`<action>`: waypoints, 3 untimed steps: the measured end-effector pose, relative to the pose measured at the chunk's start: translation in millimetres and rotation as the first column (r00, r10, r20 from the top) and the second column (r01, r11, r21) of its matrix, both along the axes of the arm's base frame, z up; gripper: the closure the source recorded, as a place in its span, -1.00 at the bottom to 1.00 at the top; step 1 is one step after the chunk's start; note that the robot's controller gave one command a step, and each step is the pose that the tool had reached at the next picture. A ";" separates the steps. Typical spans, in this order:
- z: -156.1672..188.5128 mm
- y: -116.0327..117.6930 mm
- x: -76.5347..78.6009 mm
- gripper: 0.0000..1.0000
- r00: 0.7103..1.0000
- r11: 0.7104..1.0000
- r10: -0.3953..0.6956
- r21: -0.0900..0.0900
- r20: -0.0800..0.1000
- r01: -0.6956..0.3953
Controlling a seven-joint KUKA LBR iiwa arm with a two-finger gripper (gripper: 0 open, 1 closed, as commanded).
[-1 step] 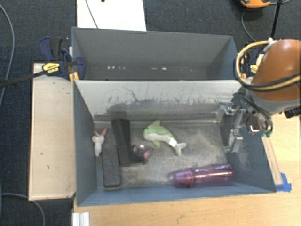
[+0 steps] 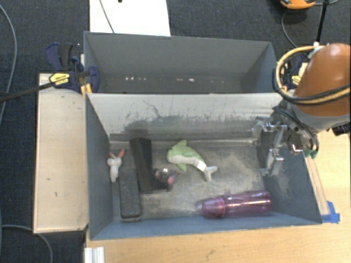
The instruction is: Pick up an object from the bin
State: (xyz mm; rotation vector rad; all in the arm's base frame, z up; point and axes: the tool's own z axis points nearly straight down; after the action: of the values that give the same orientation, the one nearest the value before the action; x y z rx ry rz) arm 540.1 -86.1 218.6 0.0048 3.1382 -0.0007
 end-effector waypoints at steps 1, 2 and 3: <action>-48.5 28.5 10.3 -1.00 0.999 0.999 -0.037 0.000 0.006 0.038; -108.8 63.9 19.5 -1.00 0.997 0.997 -0.078 0.002 0.001 0.078; -152.7 89.1 22.7 -1.00 0.995 0.995 -0.099 0.003 -0.012 0.099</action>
Offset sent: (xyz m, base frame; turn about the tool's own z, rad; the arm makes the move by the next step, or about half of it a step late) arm 0.0000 0.0000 0.0000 0.0000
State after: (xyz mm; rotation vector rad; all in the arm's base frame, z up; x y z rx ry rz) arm 562.8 3.0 65.9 0.1607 3.1458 0.0050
